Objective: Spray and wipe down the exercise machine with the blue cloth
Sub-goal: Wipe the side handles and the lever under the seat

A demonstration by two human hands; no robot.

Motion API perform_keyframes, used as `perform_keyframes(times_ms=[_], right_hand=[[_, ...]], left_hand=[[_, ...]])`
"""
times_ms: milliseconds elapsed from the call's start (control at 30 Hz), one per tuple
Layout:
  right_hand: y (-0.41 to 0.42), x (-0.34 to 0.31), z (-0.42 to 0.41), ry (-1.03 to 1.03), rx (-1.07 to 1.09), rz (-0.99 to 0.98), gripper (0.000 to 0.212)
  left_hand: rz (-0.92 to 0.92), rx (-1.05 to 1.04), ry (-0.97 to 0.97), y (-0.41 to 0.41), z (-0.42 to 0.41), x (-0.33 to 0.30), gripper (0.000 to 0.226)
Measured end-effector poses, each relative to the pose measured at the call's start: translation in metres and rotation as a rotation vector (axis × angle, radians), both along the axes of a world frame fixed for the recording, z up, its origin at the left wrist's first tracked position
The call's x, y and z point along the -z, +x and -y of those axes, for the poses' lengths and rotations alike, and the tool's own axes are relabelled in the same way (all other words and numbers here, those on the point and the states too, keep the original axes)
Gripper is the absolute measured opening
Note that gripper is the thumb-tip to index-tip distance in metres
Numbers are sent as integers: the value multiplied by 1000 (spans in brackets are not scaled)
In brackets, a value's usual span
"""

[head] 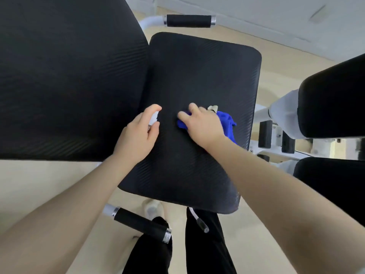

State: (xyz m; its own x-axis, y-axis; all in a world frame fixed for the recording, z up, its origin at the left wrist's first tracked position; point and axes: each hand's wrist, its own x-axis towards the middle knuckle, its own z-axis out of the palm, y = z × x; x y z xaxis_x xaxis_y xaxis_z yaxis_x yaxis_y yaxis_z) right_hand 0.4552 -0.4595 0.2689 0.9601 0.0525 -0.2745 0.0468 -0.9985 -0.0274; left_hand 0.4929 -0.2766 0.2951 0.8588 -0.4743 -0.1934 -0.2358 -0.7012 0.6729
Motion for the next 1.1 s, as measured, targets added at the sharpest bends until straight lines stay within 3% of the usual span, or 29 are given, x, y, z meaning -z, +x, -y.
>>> perform_keyframes(times_ms=[233,367,533,600,667,733,833,933,1100], right_hand=[[99,-11,117,-87,433,124,31],[127,-6,115,-28,563,135,29],[117,-8,73,102,197,0,33],[108,-11,62,185,-56,-133,33],[104,-11,61,379,-165,-324,29],[114,-13,75,676,1,-366,20],[141,-25,105,1017,542,-86,16],[163,-37,134,892,762,159,23],[180,-36,159,550,684,239,23]], left_hand=[[-38,-86,-21,28,24,10,37],[-46,-123,4,49,46,11,37],[-32,-177,18,81,81,7,37],[-1,-198,20,96,94,2,37],[10,-208,21,109,107,0,37],[-13,-193,40,123,123,-3,37],[8,-98,107,143,147,-5,38],[52,-69,137,169,168,-5,40],[39,-45,133,211,196,7,40]])
